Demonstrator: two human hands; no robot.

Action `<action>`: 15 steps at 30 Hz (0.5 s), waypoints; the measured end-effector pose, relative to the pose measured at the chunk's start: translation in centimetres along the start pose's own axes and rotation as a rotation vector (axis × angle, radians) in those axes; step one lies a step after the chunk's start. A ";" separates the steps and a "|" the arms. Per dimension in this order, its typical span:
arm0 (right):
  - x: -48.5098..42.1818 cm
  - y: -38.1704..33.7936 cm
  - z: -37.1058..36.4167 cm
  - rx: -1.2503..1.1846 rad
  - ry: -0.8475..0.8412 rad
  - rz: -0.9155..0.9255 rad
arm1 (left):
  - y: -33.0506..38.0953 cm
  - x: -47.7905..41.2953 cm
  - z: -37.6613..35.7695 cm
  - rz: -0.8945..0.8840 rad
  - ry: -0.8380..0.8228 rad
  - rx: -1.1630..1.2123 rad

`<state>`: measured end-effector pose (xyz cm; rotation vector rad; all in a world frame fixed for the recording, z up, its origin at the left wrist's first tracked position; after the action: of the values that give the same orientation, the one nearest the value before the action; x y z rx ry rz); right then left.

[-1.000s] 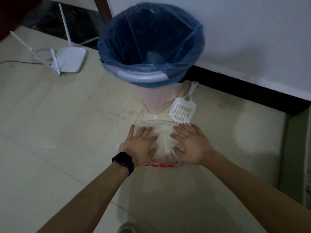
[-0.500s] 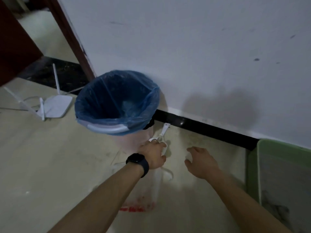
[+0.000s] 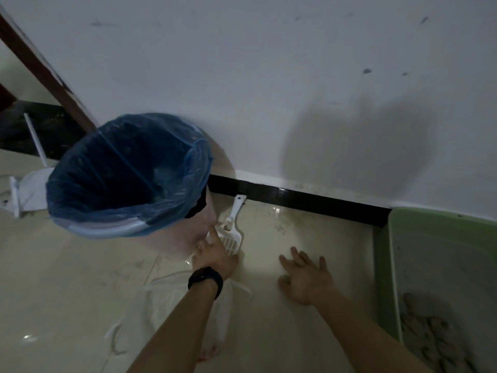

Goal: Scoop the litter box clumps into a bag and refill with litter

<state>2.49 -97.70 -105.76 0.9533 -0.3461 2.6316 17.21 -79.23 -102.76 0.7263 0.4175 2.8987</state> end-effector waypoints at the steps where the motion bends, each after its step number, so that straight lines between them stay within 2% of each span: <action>1: -0.2 0.0 0.4 -0.004 -0.025 -0.003 | 0.1 0.0 0.4 0.001 0.000 0.062; 3: -0.2 -0.3 1.6 -0.112 -0.096 0.000 | 0.6 0.4 1.4 -0.012 -0.006 0.154; 5: 0.6 -0.6 3.8 -0.373 -0.091 0.000 | 1.8 1.4 2.2 -0.080 -0.009 0.176; 7: 2.2 0.1 8.2 -0.524 0.128 0.017 | 3.6 3.2 2.7 -0.209 0.007 0.171; 9: 5.4 1.7 13.2 -0.460 0.454 0.044 | 6.3 5.6 3.1 -0.402 0.073 0.094; 11: 9.1 3.1 16.2 -0.264 0.697 0.059 | 9.3 8.5 3.5 -0.590 0.152 0.030; 13: 12.1 4.6 16.8 -0.036 0.774 0.040 | 12.7 11.2 3.3 -0.761 0.185 -0.010; 15: 14.3 7.7 15.5 0.037 0.732 -0.027 | 15.8 13.4 2.6 -0.912 0.200 -0.088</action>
<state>-1.81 -106.82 -85.71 -0.0379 -0.0975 2.7389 5.85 -91.19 -90.01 0.1436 0.4751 2.0967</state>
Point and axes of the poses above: each hand's wrist, its own x-axis away from the middle knuckle, its own z-axis out of the back of the hand, y = z × x, the point moved 9 cm from there along -x, towards the middle knuckle, and after that the axes turned 1 degree about -z, right-handed, at the moved point
